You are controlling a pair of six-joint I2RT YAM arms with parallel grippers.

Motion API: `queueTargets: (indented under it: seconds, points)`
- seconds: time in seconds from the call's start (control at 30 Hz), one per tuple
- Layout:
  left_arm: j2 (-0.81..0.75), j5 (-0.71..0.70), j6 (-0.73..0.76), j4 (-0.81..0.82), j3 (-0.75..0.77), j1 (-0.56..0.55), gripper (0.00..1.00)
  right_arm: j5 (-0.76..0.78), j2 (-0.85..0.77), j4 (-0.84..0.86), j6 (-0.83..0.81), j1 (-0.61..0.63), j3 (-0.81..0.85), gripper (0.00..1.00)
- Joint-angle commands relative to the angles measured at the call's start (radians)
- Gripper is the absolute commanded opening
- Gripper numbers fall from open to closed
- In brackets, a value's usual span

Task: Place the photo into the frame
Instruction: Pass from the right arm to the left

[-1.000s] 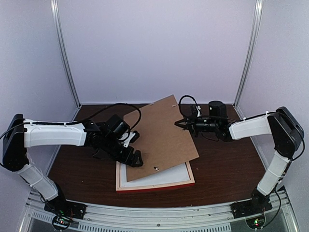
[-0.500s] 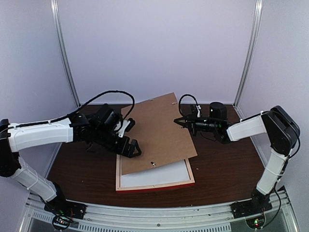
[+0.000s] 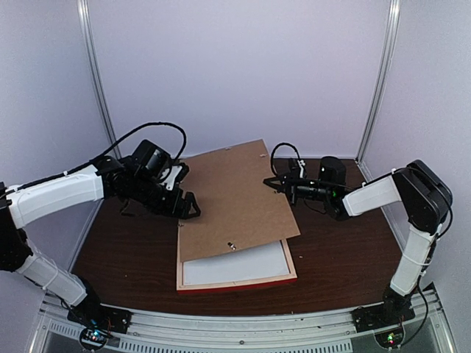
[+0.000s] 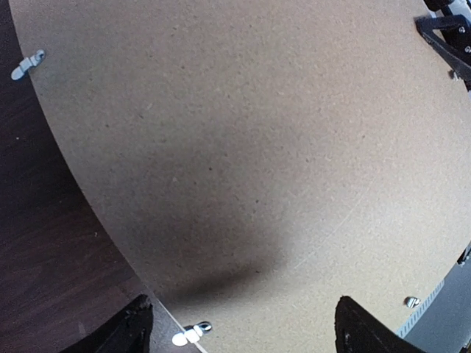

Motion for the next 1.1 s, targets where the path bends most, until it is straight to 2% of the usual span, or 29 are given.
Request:
queueTargets:
  seconds: [0.0, 0.17, 0.3, 0.53, 0.83, 1.0, 1.07]
  points:
    - [0.02, 0.065, 0.022, -0.005, 0.008, 0.0, 0.86, -0.02, -0.02, 0.106, 0.018, -0.005, 0.014, 0.0]
    - [-0.007, 0.027, 0.001, 0.016, -0.028, 0.003, 0.86, -0.022, -0.022, 0.107, 0.018, -0.005, 0.009, 0.0]
    - [-0.053, 0.017, -0.007, 0.026, -0.048, 0.048, 0.87, -0.029, -0.032, 0.107, 0.014, -0.005, -0.001, 0.0]
    - [-0.062, 0.228, -0.045, 0.13, -0.101, 0.196, 0.88, -0.042, -0.074, 0.084, -0.01, -0.003, -0.012, 0.0]
    - [0.05, 0.434, -0.131, 0.31, -0.115, 0.255, 0.91, -0.043, -0.091, 0.13, 0.029, 0.014, -0.011, 0.0]
    - [0.073, 0.486, -0.156, 0.378, -0.124, 0.26, 0.87, -0.044, -0.093, 0.135, 0.033, 0.017, -0.012, 0.0]
    - [0.073, 0.52, -0.169, 0.411, -0.136, 0.262, 0.82, -0.044, -0.088, 0.138, 0.032, 0.018, -0.012, 0.0]
